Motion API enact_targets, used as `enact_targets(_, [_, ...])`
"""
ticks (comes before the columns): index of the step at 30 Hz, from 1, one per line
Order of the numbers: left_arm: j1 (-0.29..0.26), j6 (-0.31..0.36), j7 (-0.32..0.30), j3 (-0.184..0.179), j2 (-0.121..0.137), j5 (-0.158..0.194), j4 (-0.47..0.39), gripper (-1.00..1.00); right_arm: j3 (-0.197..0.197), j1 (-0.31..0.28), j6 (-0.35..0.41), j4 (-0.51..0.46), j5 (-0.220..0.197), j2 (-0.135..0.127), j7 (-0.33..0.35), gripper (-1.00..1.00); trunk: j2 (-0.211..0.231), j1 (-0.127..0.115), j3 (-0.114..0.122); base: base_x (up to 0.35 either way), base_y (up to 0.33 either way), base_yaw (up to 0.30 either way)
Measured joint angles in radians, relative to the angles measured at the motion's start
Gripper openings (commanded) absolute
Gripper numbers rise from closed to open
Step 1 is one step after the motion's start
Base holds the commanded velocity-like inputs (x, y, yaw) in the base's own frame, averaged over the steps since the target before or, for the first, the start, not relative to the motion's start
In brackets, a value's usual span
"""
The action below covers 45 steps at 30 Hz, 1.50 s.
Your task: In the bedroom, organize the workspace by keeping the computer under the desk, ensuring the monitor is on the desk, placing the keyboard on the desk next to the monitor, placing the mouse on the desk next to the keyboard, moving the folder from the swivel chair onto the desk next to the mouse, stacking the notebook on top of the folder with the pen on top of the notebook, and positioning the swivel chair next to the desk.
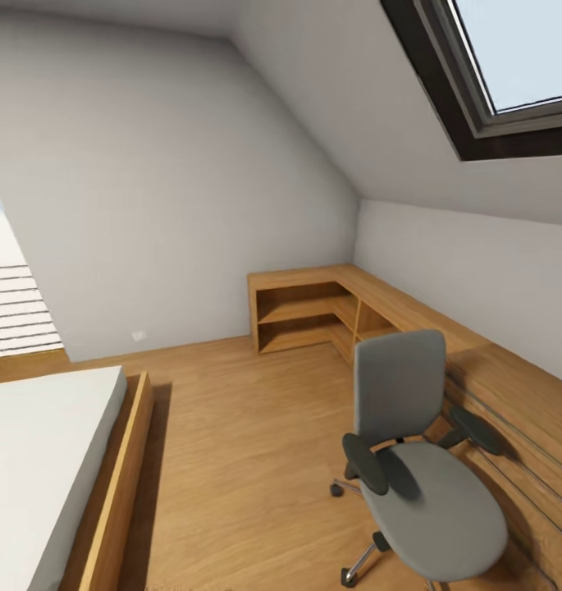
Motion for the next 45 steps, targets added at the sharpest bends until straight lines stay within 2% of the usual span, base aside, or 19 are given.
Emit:
enact_targets(23, [0.0,-0.001,0.0,-0.001,-0.001,-0.002,0.0,1.0,0.0,0.0,0.0,-0.001,0.0,0.0,0.001,1.0,0.0,0.0,0.0,0.001,0.0,0.279])
enact_targets(33, [0.0,-0.001,0.0,-0.001,-0.001,-0.002,0.0,1.0,0.0,0.0,0.0,-0.001,0.0,0.0,0.001,1.0,0.0,0.0,0.0,0.068,0.176,0.251])
enact_targets(45, [0.0,-0.002,0.0,-0.001,-0.001,-0.002,0.0,1.0,0.001,0.0,-0.001,-0.001,0.0,0.0,0.001,1.0,0.0,0.0,0.0,0.015,0.033,0.2])
